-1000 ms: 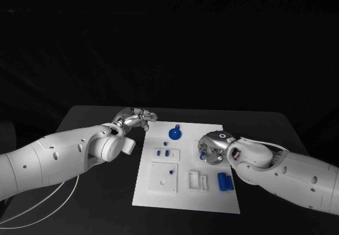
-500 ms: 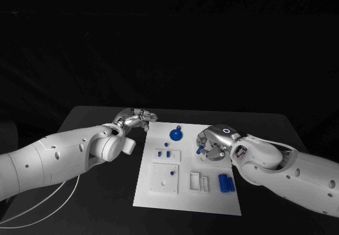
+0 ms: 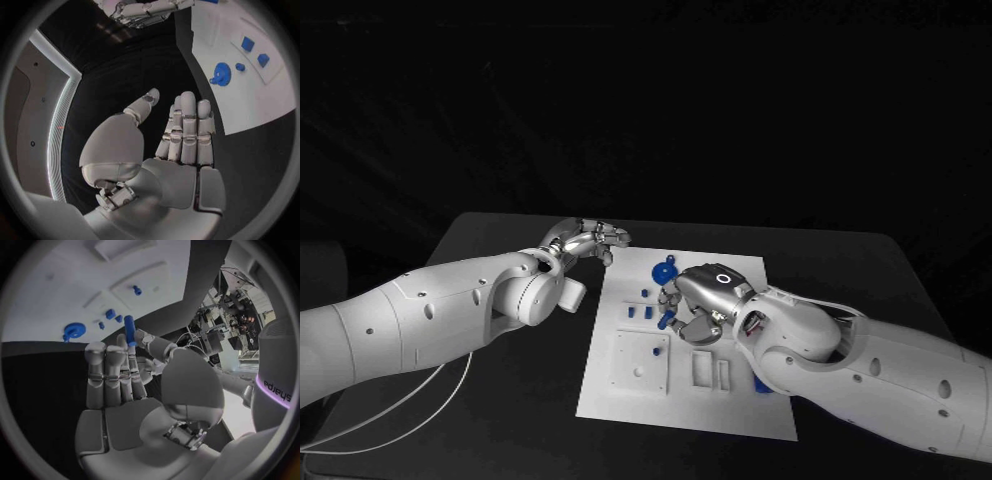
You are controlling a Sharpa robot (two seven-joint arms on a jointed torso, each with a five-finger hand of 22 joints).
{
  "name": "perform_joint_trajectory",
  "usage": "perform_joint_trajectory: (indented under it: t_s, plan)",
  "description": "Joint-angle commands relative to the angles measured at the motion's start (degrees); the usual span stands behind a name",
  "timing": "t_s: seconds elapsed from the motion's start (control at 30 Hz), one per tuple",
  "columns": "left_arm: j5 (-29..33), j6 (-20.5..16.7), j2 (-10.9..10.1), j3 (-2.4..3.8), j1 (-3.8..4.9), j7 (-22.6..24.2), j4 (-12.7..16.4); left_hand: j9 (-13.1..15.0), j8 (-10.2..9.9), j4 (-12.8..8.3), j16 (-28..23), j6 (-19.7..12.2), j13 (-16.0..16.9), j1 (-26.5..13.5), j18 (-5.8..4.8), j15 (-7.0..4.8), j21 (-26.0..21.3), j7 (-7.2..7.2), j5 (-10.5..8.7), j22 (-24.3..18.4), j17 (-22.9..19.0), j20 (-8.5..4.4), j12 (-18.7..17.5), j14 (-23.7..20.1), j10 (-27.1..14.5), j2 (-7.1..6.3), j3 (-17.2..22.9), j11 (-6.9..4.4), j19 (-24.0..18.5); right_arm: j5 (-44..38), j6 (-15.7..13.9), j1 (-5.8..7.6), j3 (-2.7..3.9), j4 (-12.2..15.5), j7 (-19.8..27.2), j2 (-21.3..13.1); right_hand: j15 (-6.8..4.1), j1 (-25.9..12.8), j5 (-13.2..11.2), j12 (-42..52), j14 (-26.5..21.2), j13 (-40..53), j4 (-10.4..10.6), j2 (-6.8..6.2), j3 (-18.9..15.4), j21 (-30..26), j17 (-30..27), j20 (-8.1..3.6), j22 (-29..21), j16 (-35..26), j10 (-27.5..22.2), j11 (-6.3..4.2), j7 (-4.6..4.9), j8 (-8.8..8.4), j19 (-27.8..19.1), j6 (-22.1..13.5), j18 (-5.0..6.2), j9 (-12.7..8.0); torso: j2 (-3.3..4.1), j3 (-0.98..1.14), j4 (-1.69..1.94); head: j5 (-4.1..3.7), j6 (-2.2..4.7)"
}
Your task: Assemble the parts on the task board
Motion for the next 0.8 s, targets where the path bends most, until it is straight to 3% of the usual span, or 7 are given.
perform_joint_trajectory:
  t_s: [0.03, 0.2, 0.37, 0.8]
  plan:
    - [0.54, 0.22, 0.26, 0.04, 0.06, 0.98, 0.12, -0.06, 0.26, -0.08, -0.32, -0.47, -0.04, 0.10, 1.61, 0.13, -0.11, -0.07, 0.04, 0.08, 0.09, -0.19, -0.23, 0.30, -0.01, 0.52, -0.18, 0.22, 0.15, -0.70, 0.01, -0.34, -0.94, -0.36, 1.21, 1.65, -0.55, 0.43, 0.37, 0.32, -0.02, -0.04, 0.08, -0.16, 0.34, 0.24, 0.10, -0.19, 1.11, 0.30, 1.27, -0.11, -0.05, 0.36, 0.54, 0.40, 5.79, 0.03, 0.00, -0.04, 0.06, 0.36, -0.07]
    - [0.55, 0.23, 0.37, 0.04, 0.06, 0.99, 0.30, -0.07, 0.28, -0.09, -0.33, -0.47, -0.04, 0.13, 1.62, 0.12, -0.12, -0.07, 0.05, 0.09, 0.12, -0.19, -0.21, 0.31, 0.01, 0.53, -0.17, 0.22, 0.15, -1.46, 0.24, -1.38, -2.12, -1.10, 1.29, 3.66, -0.55, 0.44, 0.37, 0.30, -0.03, -0.02, 0.05, -0.11, 0.37, 0.26, 0.10, -0.22, 1.10, 0.32, 1.25, -0.11, -0.04, 0.35, 0.55, 0.38, 5.79, 0.04, 0.02, -0.13, 0.11, 0.62, -0.26]
    - [0.55, 0.31, 0.56, 0.04, 0.06, 0.97, 0.41, -0.08, 0.29, -0.09, -0.34, -0.47, -0.03, 0.15, 1.62, 0.12, -0.13, -0.07, 0.06, 0.10, 0.14, -0.18, -0.19, 0.32, 0.03, 0.54, -0.17, 0.21, 0.15, -2.44, 0.80, -2.25, -3.70, -2.49, 1.40, 5.35, -0.55, 0.43, 0.37, 0.29, -0.04, -0.01, 0.01, -0.09, 0.38, 0.28, 0.11, -0.24, 1.10, 0.34, 1.25, -0.11, -0.04, 0.34, 0.55, 0.37, 5.79, 0.04, 0.01, -0.11, 0.12, 0.91, -0.47]
    - [0.57, 0.39, 0.68, 0.04, 0.06, 0.94, 0.45, -0.11, 0.33, -0.09, -0.37, -0.46, -0.02, 0.16, 1.62, 0.11, -0.14, -0.08, 0.06, 0.12, 0.19, -0.18, -0.17, 0.32, 0.06, 0.54, -0.17, 0.20, 0.16, -5.17, 1.05, -3.72, -4.64, -5.20, 0.91, 7.27, -0.55, 0.46, 0.37, 0.26, -0.05, 0.04, -0.16, -0.02, 0.40, 0.34, 0.13, -0.31, 1.10, 0.39, 1.24, -0.11, -0.04, 0.32, 0.56, 0.36, 5.79, 0.07, 0.02, -0.04, 0.06, 1.37, -0.97]
